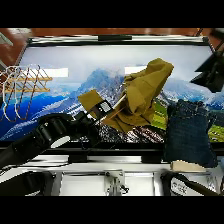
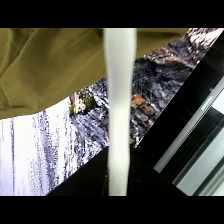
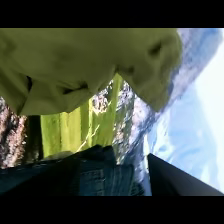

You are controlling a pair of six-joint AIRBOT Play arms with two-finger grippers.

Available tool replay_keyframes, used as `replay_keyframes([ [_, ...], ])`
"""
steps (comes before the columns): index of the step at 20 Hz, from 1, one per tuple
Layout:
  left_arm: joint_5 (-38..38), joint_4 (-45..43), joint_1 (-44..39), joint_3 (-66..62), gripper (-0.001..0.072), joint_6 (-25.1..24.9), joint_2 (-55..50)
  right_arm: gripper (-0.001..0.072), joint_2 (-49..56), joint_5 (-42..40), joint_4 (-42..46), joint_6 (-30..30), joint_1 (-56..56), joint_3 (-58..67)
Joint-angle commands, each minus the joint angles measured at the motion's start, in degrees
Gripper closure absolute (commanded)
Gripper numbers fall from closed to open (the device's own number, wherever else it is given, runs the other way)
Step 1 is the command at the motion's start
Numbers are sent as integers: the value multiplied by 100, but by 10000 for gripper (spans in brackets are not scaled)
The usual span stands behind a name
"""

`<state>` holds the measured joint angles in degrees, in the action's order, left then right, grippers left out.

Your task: Fold the shirts.

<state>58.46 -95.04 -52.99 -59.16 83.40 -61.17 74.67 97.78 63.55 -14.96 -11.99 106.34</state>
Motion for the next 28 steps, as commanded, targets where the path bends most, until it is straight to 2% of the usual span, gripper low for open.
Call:
replay_keyframes([
  [1,96,13,151,-2,663,-619,-87,124,293,-352,219,776,546,7],
  [8,-81,7,155,-7,663,-896,-83,124,671,-422,308,859,1147,7],
  [13,-315,-210,431,-487,663,-1043,-68,136,975,-90,302,752,1412,7],
  [14,-317,-212,610,-636,663,-1082,-66,342,973,-66,315,752,1469,7],
  [15,-317,-210,807,-756,663,-1104,-68,653,962,37,299,734,1473,7],
  [18,-321,-205,1366,-905,647,-1405,-68,648,962,-72,203,105,1460,7],
  [19,-319,-208,1502,-905,466,-1539,-70,649,962,-87,138,35,1460,7],
  [20,-321,-210,1617,-907,242,-1648,-68,649,960,-87,127,-13,1460,9],
  [21,-343,-214,1735,-911,91,-1676,-66,650,951,-90,105,-85,1460,7],
  [22,-341,-278,1869,-940,33,-1676,-66,650,931,-90,81,-116,1460,9],
  [26,-339,-660,2538,-1375,32,-1628,-63,651,765,-140,81,-273,1458,7],
  [28,-328,-660,2983,-1821,33,-1366,-55,651,664,-208,79,-560,1460,7],
])
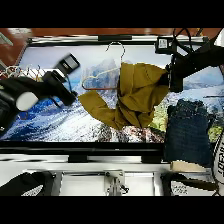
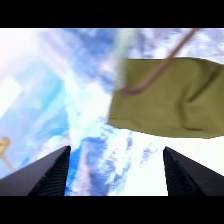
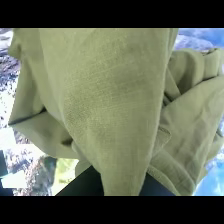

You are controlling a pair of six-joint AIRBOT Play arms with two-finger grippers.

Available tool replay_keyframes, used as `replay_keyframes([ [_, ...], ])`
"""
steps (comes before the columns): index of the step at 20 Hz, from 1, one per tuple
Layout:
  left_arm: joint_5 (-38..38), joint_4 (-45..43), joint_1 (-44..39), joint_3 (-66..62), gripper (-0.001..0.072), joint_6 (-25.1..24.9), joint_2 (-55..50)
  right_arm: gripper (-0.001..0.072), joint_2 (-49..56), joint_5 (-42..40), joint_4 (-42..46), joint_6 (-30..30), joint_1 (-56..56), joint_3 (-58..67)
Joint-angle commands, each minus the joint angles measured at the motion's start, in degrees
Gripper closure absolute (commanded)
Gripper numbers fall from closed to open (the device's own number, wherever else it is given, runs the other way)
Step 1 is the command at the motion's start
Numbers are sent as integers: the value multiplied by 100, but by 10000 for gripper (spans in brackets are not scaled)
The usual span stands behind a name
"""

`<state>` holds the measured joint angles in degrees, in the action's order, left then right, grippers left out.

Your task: Fold the shirts.

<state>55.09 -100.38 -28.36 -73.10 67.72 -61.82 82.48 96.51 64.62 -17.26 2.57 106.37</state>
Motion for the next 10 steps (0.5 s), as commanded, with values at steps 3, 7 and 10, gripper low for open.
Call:
replay_keyframes([
  [3,201,116,1211,-885,45,1733,103,651,-315,-275,-31,-1189,4,4],
  [7,7,2142,1102,269,302,2365,179,651,-684,-654,149,-2096,195,4],
  [10,-2258,3440,-94,1832,28,2785,144,652,-844,-918,546,-2900,520,7],
])
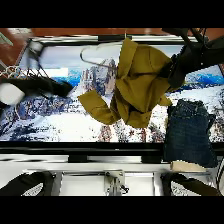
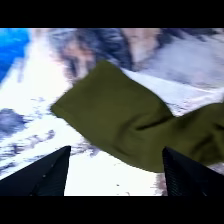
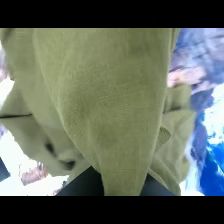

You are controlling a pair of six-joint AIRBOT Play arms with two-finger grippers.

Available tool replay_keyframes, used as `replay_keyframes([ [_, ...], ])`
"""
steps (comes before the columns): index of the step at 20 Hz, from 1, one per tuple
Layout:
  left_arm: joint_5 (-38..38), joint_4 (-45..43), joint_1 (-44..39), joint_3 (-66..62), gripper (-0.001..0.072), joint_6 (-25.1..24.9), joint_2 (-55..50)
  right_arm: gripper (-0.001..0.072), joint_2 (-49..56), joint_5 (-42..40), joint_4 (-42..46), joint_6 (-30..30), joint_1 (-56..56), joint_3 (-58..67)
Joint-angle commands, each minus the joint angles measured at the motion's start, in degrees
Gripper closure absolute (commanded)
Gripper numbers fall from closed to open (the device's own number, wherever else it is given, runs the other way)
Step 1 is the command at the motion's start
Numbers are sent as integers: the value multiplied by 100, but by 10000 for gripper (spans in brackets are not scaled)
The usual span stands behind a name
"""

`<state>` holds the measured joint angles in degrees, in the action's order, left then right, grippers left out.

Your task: Fold the shirts.

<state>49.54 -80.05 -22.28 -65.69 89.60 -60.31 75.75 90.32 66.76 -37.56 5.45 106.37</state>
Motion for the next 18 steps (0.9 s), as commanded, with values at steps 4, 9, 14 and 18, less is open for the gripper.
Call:
replay_keyframes([
  [4,-3790,2011,-1956,1604,45,1309,-699,651,-205,-297,435,-1497,605,4],
  [9,-4151,2011,-2092,1224,54,1335,-1676,652,-243,-232,492,-1799,662,7],
  [14,-4765,2006,-1869,1049,656,1154,-1687,652,-356,-168,809,-1808,660,7],
  [18,-4009,1989,-658,579,657,734,-1325,652,-555,-138,625,-1853,662,7],
])
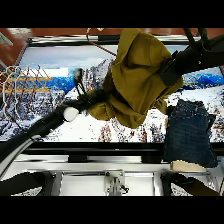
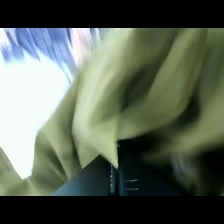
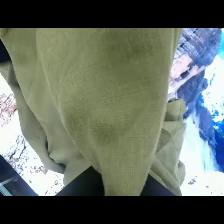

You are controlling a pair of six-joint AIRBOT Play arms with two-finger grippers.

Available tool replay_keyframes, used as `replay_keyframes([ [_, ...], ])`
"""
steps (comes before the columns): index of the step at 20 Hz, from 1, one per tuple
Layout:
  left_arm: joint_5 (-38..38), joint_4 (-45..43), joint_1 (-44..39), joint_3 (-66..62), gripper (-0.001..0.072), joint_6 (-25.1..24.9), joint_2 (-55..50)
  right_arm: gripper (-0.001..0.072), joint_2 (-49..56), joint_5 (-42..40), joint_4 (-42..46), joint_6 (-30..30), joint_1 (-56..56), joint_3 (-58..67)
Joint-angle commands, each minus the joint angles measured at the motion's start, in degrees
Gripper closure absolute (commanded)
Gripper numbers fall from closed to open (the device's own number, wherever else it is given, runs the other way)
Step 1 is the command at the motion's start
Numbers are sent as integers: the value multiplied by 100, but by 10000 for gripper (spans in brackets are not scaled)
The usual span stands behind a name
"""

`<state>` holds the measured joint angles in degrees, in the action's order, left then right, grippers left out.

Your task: Fold the shirts.

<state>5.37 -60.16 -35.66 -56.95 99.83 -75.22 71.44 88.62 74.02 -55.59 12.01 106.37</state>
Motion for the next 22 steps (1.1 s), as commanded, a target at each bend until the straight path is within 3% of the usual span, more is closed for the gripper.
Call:
replay_keyframes([
  [1,765,0,1014,-531,657,-413,195,652,-210,0,-317,-50,4,7],
  [7,2623,0,2210,-2208,657,-1040,157,653,-452,-212,-1744,-70,7,7],
  [12,2992,0,2778,-3171,656,-1237,157,653,-450,-219,-2157,-70,7,4],
  [22,3093,26,2826,-3954,657,-1458,188,653,-105,-7,-1517,-2,7,4],
])
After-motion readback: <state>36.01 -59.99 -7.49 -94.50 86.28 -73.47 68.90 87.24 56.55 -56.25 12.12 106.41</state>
